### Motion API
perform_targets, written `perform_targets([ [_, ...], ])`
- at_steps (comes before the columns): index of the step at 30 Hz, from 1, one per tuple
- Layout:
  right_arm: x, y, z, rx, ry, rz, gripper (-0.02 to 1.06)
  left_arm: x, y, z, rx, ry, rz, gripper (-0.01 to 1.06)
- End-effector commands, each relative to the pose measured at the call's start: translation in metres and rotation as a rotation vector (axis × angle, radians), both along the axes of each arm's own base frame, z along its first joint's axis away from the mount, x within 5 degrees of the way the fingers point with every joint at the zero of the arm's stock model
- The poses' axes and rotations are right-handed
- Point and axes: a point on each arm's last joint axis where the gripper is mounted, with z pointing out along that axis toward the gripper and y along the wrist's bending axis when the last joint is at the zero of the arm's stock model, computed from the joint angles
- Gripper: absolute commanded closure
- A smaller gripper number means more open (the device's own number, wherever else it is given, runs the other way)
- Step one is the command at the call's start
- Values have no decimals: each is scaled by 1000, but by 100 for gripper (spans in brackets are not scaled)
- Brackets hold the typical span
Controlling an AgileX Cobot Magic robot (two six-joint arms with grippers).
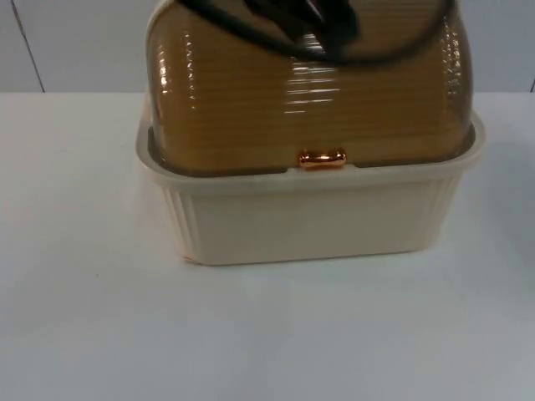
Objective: Open the box lid with the left hand, place the block into the box with the right hand, then close the box lid with the left hand.
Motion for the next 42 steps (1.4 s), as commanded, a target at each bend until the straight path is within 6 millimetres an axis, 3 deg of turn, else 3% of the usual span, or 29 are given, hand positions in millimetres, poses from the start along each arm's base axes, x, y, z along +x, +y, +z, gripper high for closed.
perform_targets([
  [1,-2,-2,1,-6,-1,-4,30,8,41,22,-109,41,118,105],
  [2,-2,-2,1,-6,-1,-4,30,8,41,22,-109,41,118,105],
  [6,-2,-2,1,-11,-1,2,30,18,104,49,-235,39,310,105],
  [7,-2,-2,1,-11,-1,2,30,18,104,49,-235,39,310,105],
  [11,-2,-1,1,-19,0,20,30,13,165,72,-388,24,504,105],
  [12,-2,-1,1,-19,0,20,30,13,165,72,-388,24,504,105],
  [17,-1,6,1,20,-4,84,30,-21,227,69,-502,-43,704,105],
  [18,-1,6,1,20,-4,84,30,-21,227,69,-502,-43,704,105],
  [20,-1,12,3,63,-26,137,30,-46,242,64,-544,-101,775,105],
  [23,-5,16,10,91,-72,178,30,-64,244,60,-569,-157,800,105],
  [29,-31,17,37,94,-218,252,30,-110,237,59,-638,-279,796,105],
  [32,-64,17,60,94,-350,300,30,-147,222,58,-718,-328,721,105],
  [33,-64,17,60,94,-350,300,30,-147,222,58,-718,-328,721,105],
  [36,-99,19,75,115,-448,349,30,-180,213,46,-705,-322,647,105],
  [38,-109,19,78,123,-465,359,30,-192,211,40,-702,-323,634,105],
  [42,-153,15,79,108,-532,379,30,-232,207,21,-744,-359,606,105],
])
